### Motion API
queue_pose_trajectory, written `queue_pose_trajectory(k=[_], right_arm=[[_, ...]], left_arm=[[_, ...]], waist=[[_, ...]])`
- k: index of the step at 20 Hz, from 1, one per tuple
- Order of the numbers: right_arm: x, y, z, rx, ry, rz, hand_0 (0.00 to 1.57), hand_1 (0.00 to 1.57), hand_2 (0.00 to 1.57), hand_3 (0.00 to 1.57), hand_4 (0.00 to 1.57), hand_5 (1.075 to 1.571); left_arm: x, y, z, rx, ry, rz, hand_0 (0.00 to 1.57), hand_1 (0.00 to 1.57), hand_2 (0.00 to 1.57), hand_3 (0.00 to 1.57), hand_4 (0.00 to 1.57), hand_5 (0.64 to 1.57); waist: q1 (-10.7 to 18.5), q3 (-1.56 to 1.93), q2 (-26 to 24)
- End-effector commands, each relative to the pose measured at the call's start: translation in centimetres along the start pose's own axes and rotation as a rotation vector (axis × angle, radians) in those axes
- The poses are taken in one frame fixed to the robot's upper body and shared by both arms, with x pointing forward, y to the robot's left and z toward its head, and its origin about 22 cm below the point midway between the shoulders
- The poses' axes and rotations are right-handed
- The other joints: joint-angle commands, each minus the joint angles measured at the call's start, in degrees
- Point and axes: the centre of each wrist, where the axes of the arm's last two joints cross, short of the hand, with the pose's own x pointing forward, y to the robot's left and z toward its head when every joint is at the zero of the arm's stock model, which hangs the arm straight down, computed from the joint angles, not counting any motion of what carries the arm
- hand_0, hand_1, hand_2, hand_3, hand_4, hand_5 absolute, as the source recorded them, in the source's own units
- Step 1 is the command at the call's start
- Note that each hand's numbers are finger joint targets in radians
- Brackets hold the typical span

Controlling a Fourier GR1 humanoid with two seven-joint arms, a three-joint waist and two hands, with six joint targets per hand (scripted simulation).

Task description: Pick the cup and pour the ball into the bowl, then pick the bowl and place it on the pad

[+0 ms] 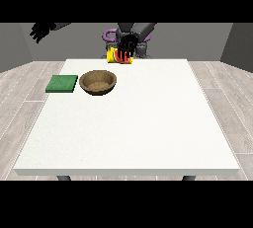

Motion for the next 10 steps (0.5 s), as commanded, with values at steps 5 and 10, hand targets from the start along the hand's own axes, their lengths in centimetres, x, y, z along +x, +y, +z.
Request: queue_pose_trajectory(k=[5, 10], right_arm=[[0.5, 1.6, -2.4, 0.032, 0.001, 0.007, 0.00, 0.00, 0.00, 0.29, 0.70, 1.555], [-1.0, 2.8, -2.8, 0.049, -0.006, -0.013, 0.00, 0.00, 0.00, 0.33, 0.69, 1.553]], left_arm=[[3.7, 2.7, -1.6, 0.082, -0.033, -0.436, 1.45, 1.45, 1.57, 1.57, 1.09, 1.569], [5.1, 1.5, 0.5, 0.010, -0.074, -0.573, 0.41, 0.41, 1.34, 1.55, 1.02, 1.571]], waist=[[-0.54, -0.03, 0.18], [-2.82, -0.06, 0.20]])
